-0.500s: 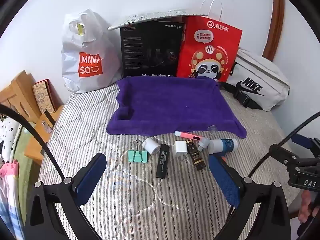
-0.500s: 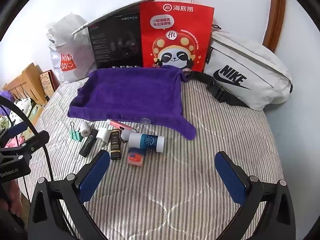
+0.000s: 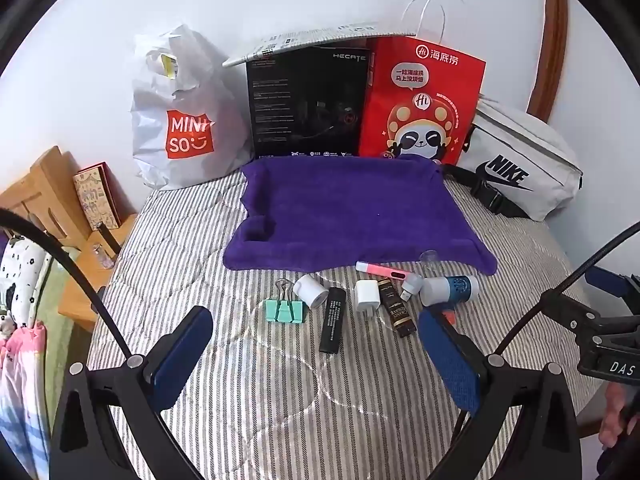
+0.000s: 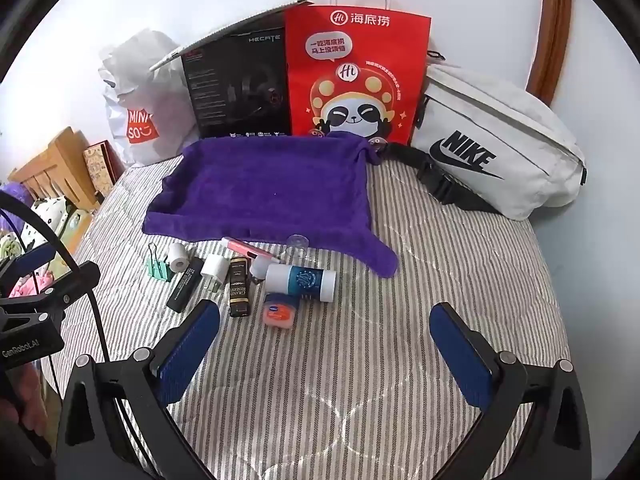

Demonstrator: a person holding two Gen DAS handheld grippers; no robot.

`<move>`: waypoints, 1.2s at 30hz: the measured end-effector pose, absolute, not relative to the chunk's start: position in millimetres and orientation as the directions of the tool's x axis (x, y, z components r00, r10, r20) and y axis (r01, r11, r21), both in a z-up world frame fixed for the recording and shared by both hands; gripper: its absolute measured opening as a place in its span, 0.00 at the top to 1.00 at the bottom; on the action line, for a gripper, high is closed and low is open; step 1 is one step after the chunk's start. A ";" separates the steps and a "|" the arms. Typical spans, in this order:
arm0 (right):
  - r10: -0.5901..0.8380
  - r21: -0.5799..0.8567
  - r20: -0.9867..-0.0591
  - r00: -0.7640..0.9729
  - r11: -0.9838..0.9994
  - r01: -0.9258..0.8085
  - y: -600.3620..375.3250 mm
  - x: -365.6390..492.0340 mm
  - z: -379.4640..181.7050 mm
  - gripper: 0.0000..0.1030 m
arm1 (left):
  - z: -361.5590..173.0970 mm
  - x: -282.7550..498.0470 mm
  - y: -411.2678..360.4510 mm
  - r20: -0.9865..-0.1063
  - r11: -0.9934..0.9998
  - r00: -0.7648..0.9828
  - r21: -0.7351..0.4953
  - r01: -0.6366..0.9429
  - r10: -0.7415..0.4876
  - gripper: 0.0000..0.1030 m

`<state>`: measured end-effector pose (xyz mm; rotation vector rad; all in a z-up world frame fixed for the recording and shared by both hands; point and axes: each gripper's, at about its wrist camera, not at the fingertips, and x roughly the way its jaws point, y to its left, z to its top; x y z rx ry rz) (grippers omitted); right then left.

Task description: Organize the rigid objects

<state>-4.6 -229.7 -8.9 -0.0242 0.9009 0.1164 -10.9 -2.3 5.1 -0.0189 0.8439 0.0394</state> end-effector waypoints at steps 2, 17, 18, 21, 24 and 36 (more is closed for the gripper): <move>0.091 0.030 -0.783 0.615 0.994 -0.110 -227.9 -4.8 -9.3 0.00 | 6.9 -11.3 -0.7 -0.748 0.999 0.664 -0.001 -0.043 0.028 0.00; 0.093 0.032 -0.785 0.612 0.993 -0.111 -226.2 -5.7 -9.8 0.00 | 9.8 -11.9 5.1 -0.751 0.999 0.659 0.001 -0.053 0.036 0.00; 0.093 0.031 -0.785 0.613 0.993 -0.110 -225.8 -6.5 -10.0 0.00 | 9.6 -11.5 5.4 -0.752 0.999 0.658 0.000 -0.053 0.035 0.00; 0.094 0.034 -0.785 0.613 0.993 -0.110 -226.1 -7.1 -9.6 0.00 | 9.6 -11.3 6.1 -0.753 0.999 0.658 -0.001 -0.054 0.035 0.00; 0.093 0.034 -0.785 0.613 0.994 -0.108 -226.0 -7.2 -8.9 0.00 | 9.5 -11.3 5.5 -0.753 0.998 0.657 0.003 -0.055 0.039 0.00; 0.094 0.034 -0.787 0.610 0.993 -0.110 -225.2 -7.5 -8.5 0.00 | 8.0 -12.1 3.6 -0.754 0.998 0.655 0.007 -0.059 0.044 0.00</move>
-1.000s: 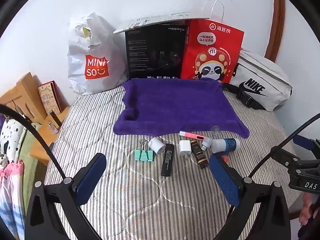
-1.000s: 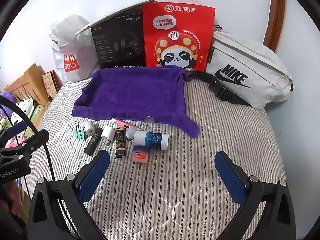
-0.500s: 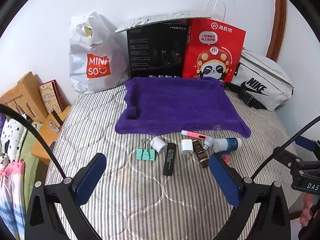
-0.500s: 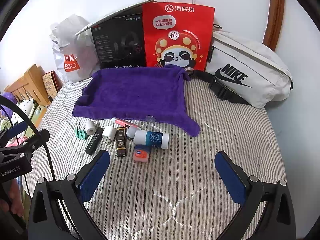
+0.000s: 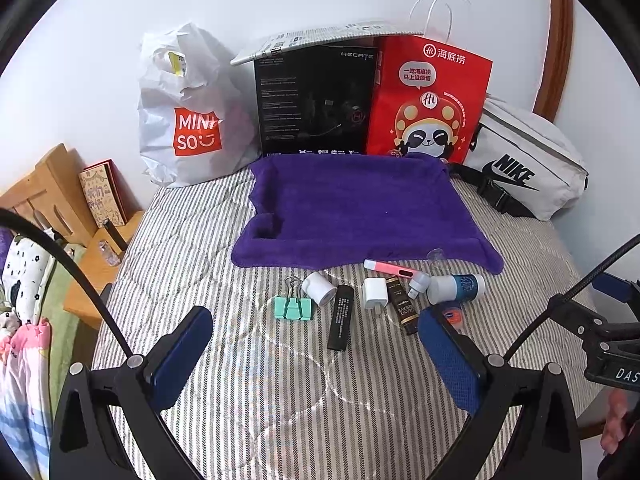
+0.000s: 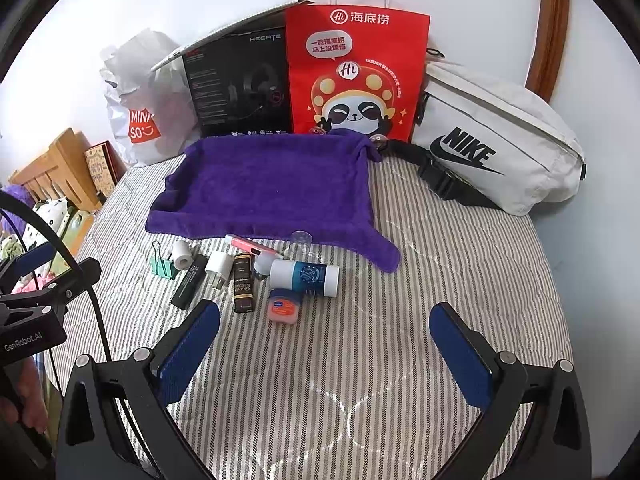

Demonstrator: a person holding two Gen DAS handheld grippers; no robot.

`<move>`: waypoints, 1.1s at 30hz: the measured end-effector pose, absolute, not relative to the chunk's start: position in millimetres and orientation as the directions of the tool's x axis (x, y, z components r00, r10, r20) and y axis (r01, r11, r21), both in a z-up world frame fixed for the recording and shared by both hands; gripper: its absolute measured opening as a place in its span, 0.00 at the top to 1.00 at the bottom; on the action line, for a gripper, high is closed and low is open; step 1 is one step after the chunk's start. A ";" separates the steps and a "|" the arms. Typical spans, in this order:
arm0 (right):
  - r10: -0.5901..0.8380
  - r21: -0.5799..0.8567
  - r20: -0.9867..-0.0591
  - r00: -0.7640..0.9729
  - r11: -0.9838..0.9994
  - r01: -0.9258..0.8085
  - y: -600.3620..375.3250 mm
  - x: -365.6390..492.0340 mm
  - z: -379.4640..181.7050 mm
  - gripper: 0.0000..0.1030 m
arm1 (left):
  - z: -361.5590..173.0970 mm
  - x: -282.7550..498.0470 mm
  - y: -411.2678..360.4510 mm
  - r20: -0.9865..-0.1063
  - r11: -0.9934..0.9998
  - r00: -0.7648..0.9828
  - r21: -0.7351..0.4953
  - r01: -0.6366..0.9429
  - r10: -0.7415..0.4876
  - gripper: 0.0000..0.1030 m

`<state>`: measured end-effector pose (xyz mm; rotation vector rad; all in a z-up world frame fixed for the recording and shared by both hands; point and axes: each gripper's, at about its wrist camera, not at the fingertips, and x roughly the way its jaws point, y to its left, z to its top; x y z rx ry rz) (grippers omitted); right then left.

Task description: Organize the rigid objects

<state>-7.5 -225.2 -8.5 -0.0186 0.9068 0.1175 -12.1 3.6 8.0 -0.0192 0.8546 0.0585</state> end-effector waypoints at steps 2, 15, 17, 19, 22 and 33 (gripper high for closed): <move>0.093 0.032 -0.787 0.610 0.994 -0.109 -225.3 -7.2 -8.6 0.00 | 7.0 -12.0 2.7 -0.757 0.998 0.652 0.005 -0.058 0.041 0.00; 0.090 0.031 -0.790 0.607 0.994 -0.107 -226.6 -8.1 -10.0 0.00 | 8.0 -9.8 1.6 -0.763 0.999 0.646 0.010 -0.050 0.040 0.00; 0.091 0.033 -0.789 0.607 0.994 -0.105 -226.9 -7.6 -9.5 0.00 | 8.2 -10.0 1.6 -0.762 0.999 0.646 0.009 -0.054 0.041 0.00; 0.090 0.032 -0.791 0.606 0.994 -0.106 -227.3 -7.6 -9.3 0.00 | 9.3 -9.9 2.3 -0.760 0.999 0.649 0.002 -0.051 0.035 0.00; 0.087 0.026 -0.790 0.607 0.994 -0.108 -227.1 -8.0 -8.9 0.00 | 10.0 -9.5 2.8 -0.761 0.999 0.648 0.006 -0.053 0.039 0.00; 0.086 0.022 -0.793 0.603 0.993 -0.113 -225.4 -7.3 -8.7 0.00 | 10.1 -8.8 4.9 -0.763 0.999 0.645 0.007 -0.053 0.040 0.00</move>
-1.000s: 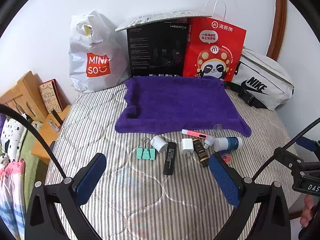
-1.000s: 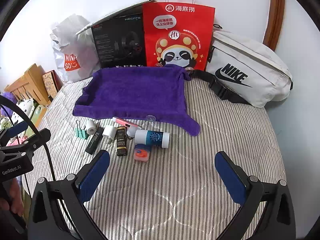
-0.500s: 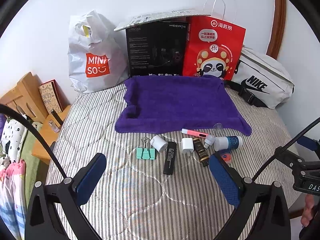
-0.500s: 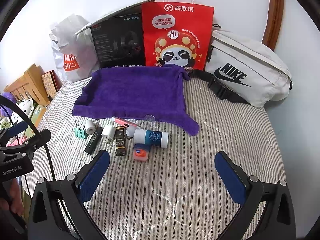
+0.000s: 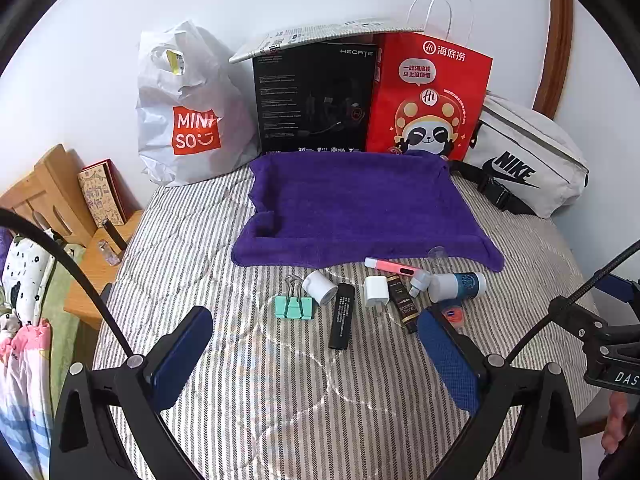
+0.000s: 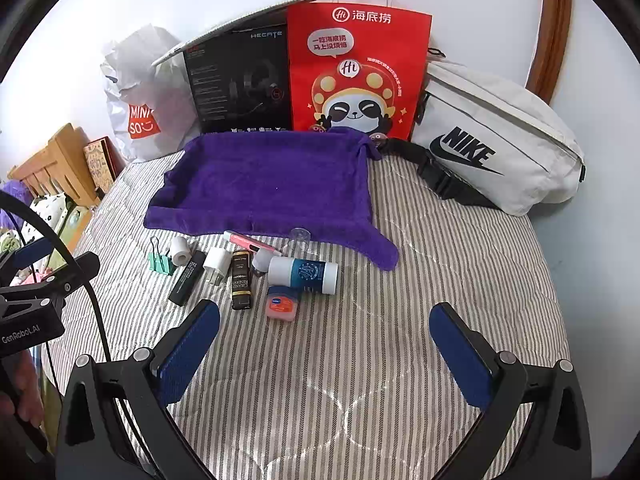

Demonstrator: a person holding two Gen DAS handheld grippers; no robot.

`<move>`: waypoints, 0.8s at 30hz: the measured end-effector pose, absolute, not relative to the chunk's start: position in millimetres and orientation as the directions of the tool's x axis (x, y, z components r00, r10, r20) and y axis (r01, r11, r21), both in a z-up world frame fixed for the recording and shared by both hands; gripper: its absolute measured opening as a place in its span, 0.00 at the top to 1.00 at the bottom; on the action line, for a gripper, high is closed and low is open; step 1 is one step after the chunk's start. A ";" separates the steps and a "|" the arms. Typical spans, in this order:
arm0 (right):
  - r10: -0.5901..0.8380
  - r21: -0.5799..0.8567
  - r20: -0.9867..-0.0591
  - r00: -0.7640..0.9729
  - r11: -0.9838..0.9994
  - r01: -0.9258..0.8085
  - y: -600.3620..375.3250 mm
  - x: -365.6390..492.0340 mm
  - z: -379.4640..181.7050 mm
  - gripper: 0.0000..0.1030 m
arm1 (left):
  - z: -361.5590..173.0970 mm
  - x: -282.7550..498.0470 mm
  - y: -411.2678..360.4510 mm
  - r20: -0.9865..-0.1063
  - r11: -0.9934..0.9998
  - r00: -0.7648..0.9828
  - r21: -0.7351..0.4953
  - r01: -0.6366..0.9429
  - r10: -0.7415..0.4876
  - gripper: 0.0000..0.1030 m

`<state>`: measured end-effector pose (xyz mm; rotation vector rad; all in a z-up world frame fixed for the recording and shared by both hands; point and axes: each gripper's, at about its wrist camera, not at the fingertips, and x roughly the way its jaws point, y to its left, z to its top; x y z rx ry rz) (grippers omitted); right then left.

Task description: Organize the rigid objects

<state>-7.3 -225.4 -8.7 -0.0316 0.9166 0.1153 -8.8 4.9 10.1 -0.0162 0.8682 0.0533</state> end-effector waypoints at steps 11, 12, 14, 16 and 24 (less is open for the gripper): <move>0.090 0.025 -0.797 0.598 0.993 -0.116 -224.9 -3.5 -10.9 0.00 | 5.3 -2.2 8.2 -0.771 0.999 0.635 0.008 -0.053 0.040 0.00; 0.091 0.026 -0.796 0.598 0.993 -0.116 -225.6 -2.9 -11.0 0.00 | 5.1 -1.1 8.2 -0.771 0.999 0.635 0.009 -0.051 0.039 0.00; 0.092 0.029 -0.796 0.599 0.993 -0.114 -226.8 -1.6 -11.1 0.00 | 3.0 0.6 7.8 -0.771 0.999 0.635 0.014 -0.046 0.040 0.00; 0.095 0.034 -0.795 0.599 0.993 -0.113 -227.7 -0.3 -12.0 0.00 | -1.2 3.5 9.0 -0.776 0.999 0.629 0.022 -0.049 0.048 0.00; 0.099 0.032 -0.809 0.579 0.992 -0.125 -229.3 8.6 -29.7 0.00 | -36.7 18.3 32.0 -0.808 0.998 0.587 -0.002 -0.068 0.038 0.00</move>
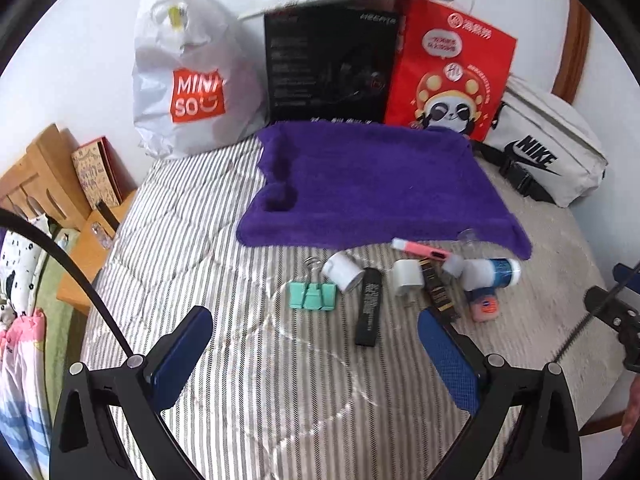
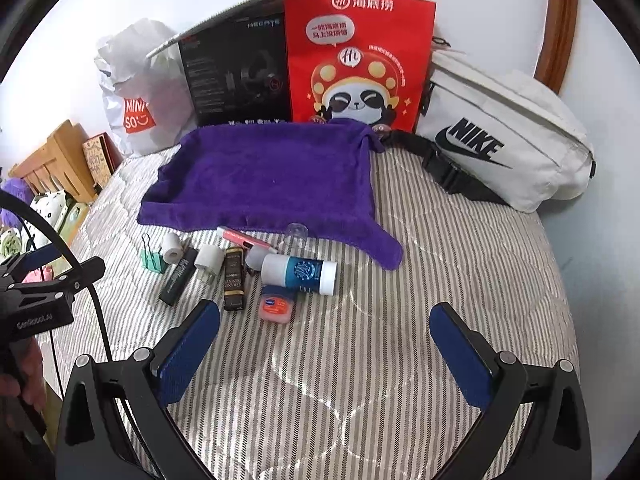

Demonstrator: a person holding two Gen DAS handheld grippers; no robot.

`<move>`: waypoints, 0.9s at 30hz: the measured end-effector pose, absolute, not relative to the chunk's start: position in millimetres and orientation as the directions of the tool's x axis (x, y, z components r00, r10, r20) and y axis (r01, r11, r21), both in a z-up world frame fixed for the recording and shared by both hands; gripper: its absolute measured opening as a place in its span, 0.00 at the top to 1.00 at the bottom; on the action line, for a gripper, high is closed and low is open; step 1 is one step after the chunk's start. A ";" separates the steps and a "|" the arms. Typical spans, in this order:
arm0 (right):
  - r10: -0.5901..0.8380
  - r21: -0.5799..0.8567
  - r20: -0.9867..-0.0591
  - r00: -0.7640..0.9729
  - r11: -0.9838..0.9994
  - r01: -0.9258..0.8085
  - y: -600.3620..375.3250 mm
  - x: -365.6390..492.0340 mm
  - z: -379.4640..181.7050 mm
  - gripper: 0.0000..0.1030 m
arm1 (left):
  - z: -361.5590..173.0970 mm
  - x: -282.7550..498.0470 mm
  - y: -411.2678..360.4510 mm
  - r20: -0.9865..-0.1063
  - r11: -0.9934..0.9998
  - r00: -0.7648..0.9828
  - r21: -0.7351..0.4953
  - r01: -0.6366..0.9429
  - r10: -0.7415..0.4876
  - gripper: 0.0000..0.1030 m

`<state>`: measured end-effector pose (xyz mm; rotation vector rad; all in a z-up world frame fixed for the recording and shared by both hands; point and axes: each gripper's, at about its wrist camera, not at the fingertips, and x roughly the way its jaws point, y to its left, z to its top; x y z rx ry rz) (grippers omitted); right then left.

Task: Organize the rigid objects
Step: 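Grasp the teal binder clip with the left gripper while the right grasps the blue-white deodorant stick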

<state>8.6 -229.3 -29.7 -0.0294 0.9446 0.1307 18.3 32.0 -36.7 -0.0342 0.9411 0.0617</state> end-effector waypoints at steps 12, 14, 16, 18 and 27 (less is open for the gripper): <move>0.058 0.003 -0.863 0.502 0.994 -0.110 -233.9 15.4 -60.9 0.00 | -115.9 63.7 45.1 -0.848 1.000 0.531 0.009 -0.001 0.008 0.07; 0.052 -0.001 -0.868 0.493 0.994 -0.105 -236.9 15.8 -64.3 0.00 | -129.0 69.9 46.3 -0.855 1.000 0.518 0.022 0.002 0.018 0.14; 0.043 -0.005 -0.874 0.484 0.995 -0.098 -240.3 16.6 -67.6 0.00 | -137.0 73.5 49.5 -0.857 1.000 0.515 0.017 -0.005 0.017 0.17; 0.029 -0.015 -0.883 0.469 0.996 -0.089 -243.8 18.1 -72.3 0.00 | -137.8 73.9 53.6 -0.839 1.000 0.544 -0.008 -0.011 -0.001 0.17; 0.012 -0.024 -0.910 0.414 0.997 -0.080 -244.3 26.0 -88.3 0.00 | -137.0 78.8 52.4 -0.814 1.000 0.580 -0.004 -0.018 0.007 0.32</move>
